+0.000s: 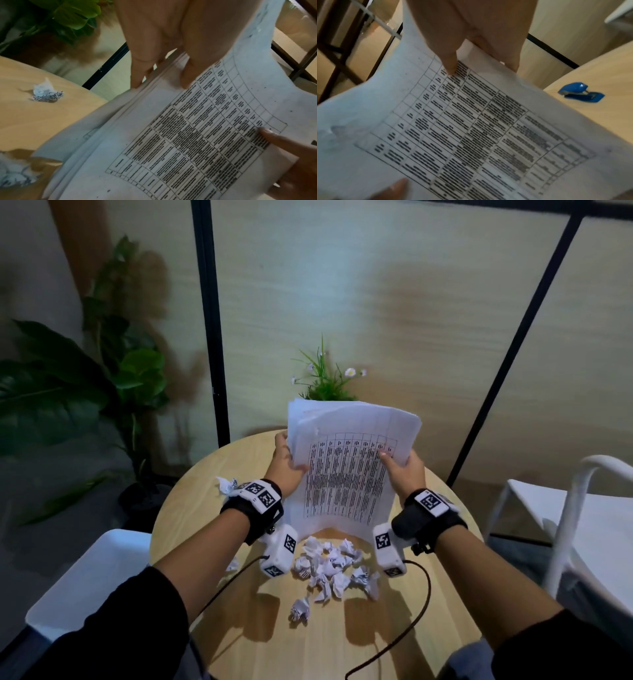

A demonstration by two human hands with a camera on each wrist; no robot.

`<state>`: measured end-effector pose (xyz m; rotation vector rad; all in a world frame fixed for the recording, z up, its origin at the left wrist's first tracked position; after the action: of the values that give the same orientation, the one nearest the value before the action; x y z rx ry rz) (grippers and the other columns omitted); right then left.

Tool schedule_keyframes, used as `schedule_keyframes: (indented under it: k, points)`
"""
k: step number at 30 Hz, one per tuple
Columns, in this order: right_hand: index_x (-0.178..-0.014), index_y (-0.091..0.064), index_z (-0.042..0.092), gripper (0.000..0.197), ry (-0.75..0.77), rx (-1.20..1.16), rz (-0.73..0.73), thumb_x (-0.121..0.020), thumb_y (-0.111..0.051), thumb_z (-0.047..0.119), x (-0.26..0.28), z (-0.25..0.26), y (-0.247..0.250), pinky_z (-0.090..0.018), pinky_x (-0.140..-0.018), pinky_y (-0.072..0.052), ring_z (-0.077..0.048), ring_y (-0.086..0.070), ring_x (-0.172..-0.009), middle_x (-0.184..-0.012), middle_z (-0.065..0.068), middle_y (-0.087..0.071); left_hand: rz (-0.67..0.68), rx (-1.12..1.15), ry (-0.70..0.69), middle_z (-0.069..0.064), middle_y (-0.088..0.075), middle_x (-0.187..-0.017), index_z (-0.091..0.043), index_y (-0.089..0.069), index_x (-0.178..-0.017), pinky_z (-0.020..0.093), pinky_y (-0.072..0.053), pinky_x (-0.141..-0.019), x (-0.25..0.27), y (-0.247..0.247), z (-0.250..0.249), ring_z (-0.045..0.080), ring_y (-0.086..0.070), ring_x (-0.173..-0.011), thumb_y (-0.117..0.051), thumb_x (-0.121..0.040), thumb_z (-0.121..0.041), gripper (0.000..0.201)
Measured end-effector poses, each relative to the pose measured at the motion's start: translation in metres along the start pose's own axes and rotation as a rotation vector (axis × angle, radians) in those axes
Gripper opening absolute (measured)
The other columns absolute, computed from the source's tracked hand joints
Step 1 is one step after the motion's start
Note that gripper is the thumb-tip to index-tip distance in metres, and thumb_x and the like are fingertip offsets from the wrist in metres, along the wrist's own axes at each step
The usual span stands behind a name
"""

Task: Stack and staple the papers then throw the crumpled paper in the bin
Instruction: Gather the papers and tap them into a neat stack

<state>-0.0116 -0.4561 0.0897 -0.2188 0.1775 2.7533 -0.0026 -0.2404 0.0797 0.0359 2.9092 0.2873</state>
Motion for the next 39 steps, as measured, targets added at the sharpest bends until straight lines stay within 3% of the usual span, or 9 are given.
schedule_keyframes:
  k: [5,9,13,21,24,27,32,36,39]
  points:
    - [-0.099,-0.063,0.017,0.013,0.013,-0.097,-0.040,-0.089,-0.060,0.025,-0.007,0.000,-0.003,-0.054,-0.093,-0.050,-0.035,-0.064,-0.103,-0.105,-0.017,-0.069,-0.083,-0.038,-0.042,0.011,-0.045,-0.115,-0.008,-0.021,-0.122,0.016,-0.038,-0.083,-0.006,0.000,-0.003,0.020,-0.049,-0.106,-0.042,-0.085,0.016,0.049]
    - [-0.088,-0.064,0.006,0.032,-0.048,-0.098,-0.064,-0.086,-0.059,0.037,-0.002,-0.010,0.000,-0.059,-0.091,-0.049,-0.042,-0.063,-0.102,-0.108,-0.029,-0.066,-0.011,-0.131,0.007,0.011,-0.042,-0.115,-0.002,-0.009,-0.134,0.024,-0.039,-0.084,-0.003,-0.003,0.010,0.019,-0.046,-0.103,-0.047,-0.086,0.010,0.063]
    - [-0.096,-0.065,0.015,0.013,-0.054,-0.077,0.028,-0.087,-0.063,0.023,0.003,-0.012,0.003,-0.055,-0.095,-0.049,-0.033,-0.065,-0.102,-0.107,-0.016,-0.069,0.021,-0.181,-0.008,0.007,-0.037,-0.111,0.005,-0.022,-0.131,0.024,-0.036,-0.079,-0.003,-0.003,0.015,0.017,-0.042,-0.102,-0.044,-0.091,0.006,0.046]
    - [-0.115,-0.052,0.010,0.037,0.008,-0.202,0.040,-0.082,-0.066,0.004,0.004,0.021,0.001,-0.049,-0.096,-0.048,-0.031,-0.061,-0.105,-0.112,-0.015,-0.063,-0.114,0.083,-0.047,0.015,-0.046,-0.107,-0.010,-0.028,-0.106,0.016,-0.043,-0.065,-0.010,-0.004,-0.012,0.020,-0.050,-0.092,-0.041,-0.087,0.013,0.033]
    - [-0.118,-0.048,0.012,0.053,-0.049,-0.152,0.086,-0.073,-0.074,0.002,0.011,0.010,0.001,-0.050,-0.094,-0.049,-0.032,-0.060,-0.109,-0.119,-0.017,-0.061,-0.090,0.086,0.044,0.014,-0.046,-0.115,-0.015,-0.025,-0.111,0.026,-0.045,-0.076,-0.005,-0.003,-0.001,0.022,-0.051,-0.100,-0.049,-0.085,0.011,0.043]
    - [-0.105,-0.053,0.014,0.039,-0.059,-0.115,0.073,-0.074,-0.073,0.002,0.012,0.006,0.000,-0.055,-0.095,-0.048,-0.035,-0.060,-0.109,-0.116,-0.018,-0.063,-0.082,0.032,0.028,0.009,-0.048,-0.110,-0.005,-0.031,-0.124,0.028,-0.038,-0.084,-0.004,-0.003,-0.008,0.019,-0.049,-0.100,-0.043,-0.092,0.005,0.036]
    - [-0.098,-0.059,0.016,0.028,-0.021,-0.190,0.046,-0.075,-0.075,0.009,0.005,0.016,0.000,-0.051,-0.091,-0.052,-0.034,-0.064,-0.102,-0.107,-0.015,-0.067,-0.163,0.203,-0.069,0.008,-0.052,-0.104,-0.009,-0.033,-0.112,0.009,-0.048,-0.066,-0.005,0.002,-0.025,0.018,-0.053,-0.092,-0.041,-0.088,0.015,0.034]
    - [-0.115,-0.053,0.010,0.060,-0.081,-0.179,0.027,-0.063,-0.081,0.006,0.016,-0.001,0.001,-0.047,-0.089,-0.052,-0.032,-0.062,-0.105,-0.112,-0.014,-0.065,-0.152,0.190,-0.014,0.009,-0.048,-0.104,-0.014,-0.027,-0.110,0.031,-0.047,-0.077,0.004,0.004,-0.008,0.025,-0.051,-0.099,-0.045,-0.079,0.020,0.050]
    - [-0.110,-0.056,0.007,0.046,-0.124,-0.160,0.003,-0.070,-0.071,-0.007,0.017,-0.009,-0.002,-0.048,-0.092,-0.051,-0.034,-0.062,-0.104,-0.108,-0.015,-0.066,-0.127,0.132,0.015,0.006,-0.052,-0.102,-0.003,-0.035,-0.122,0.032,-0.045,-0.087,0.006,0.000,-0.007,0.022,-0.052,-0.099,-0.040,-0.084,0.019,0.044]
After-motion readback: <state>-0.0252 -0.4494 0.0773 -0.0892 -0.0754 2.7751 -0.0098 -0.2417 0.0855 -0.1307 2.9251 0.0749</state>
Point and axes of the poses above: each hand's wrist, its own x-axis away from the middle knuckle, its own y-axis out of the back of the hand, z = x × y, the point moved 1 cm from there along -x, towards the middle knuckle
